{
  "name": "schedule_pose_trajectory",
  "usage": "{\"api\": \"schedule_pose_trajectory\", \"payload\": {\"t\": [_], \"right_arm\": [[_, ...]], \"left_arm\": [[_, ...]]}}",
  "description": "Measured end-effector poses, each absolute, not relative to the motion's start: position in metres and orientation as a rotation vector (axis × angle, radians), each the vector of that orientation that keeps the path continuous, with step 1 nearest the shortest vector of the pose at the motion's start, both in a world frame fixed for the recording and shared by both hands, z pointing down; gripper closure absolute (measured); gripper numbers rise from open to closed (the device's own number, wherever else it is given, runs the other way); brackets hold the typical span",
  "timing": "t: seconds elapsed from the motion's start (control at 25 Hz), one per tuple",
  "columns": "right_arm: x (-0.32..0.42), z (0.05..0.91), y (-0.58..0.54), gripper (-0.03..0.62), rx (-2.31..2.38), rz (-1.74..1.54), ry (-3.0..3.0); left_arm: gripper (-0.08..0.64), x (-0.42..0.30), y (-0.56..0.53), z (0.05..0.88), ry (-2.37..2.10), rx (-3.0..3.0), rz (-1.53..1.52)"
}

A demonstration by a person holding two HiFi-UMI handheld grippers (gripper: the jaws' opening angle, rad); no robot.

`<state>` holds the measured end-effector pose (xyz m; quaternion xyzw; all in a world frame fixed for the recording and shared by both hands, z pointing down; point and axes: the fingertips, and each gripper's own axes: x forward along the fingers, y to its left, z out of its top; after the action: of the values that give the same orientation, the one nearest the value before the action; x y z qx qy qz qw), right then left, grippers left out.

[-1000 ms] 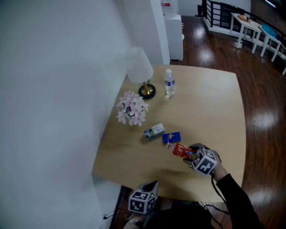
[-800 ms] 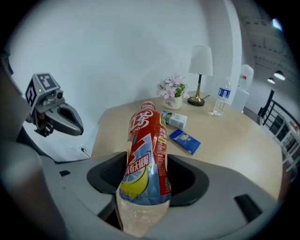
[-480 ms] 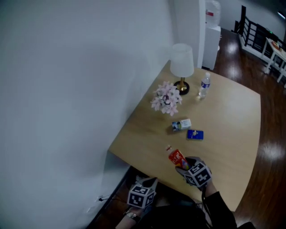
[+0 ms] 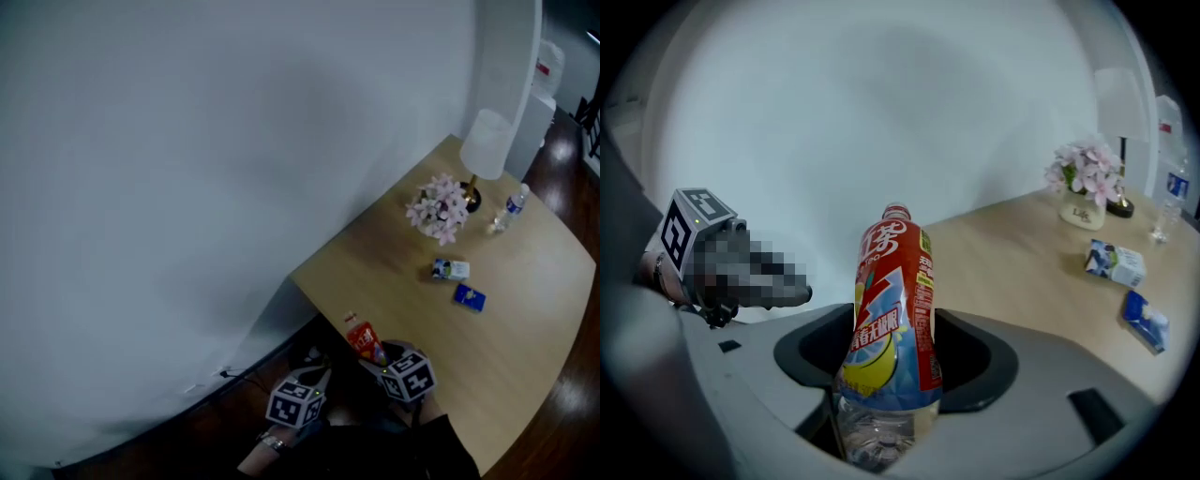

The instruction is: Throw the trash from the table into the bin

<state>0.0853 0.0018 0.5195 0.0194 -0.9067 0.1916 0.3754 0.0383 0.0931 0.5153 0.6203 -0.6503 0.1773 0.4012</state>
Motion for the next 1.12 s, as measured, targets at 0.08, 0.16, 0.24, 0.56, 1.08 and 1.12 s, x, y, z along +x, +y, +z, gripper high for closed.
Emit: {"api": "schedule_pose_trajectory", "payload": {"t": [0.08,0.16,0.24,0.56,1.08,1.12], "right_arm": [[0.07,0.523,0.024,0.309,-0.022,0.483,-2.308],[0.059,0.527,0.044,0.31,-0.083,0.473,-2.294],[0.051,0.534,0.059,0.309,-0.129,0.467,-2.284],[0.02,0.608,0.099,0.308,-0.173,0.478,-2.153],[-0.027,0.794,0.13,0.305,-0.065,0.616,-1.896],[-0.029,0.81,0.133,0.304,-0.057,0.625,-1.877]], "left_arm": [[0.555,0.027,0.113,0.517,-1.682,1.512,0.42],[0.555,0.02,0.132,0.519,-1.716,1.46,0.394],[0.555,0.015,0.146,0.522,-1.744,1.417,0.368],[0.555,-0.011,0.192,0.563,-1.782,1.299,0.332],[0.554,-0.059,0.215,0.689,-1.711,1.255,0.366],[0.554,-0.057,0.217,0.698,-1.699,1.252,0.365]]}}
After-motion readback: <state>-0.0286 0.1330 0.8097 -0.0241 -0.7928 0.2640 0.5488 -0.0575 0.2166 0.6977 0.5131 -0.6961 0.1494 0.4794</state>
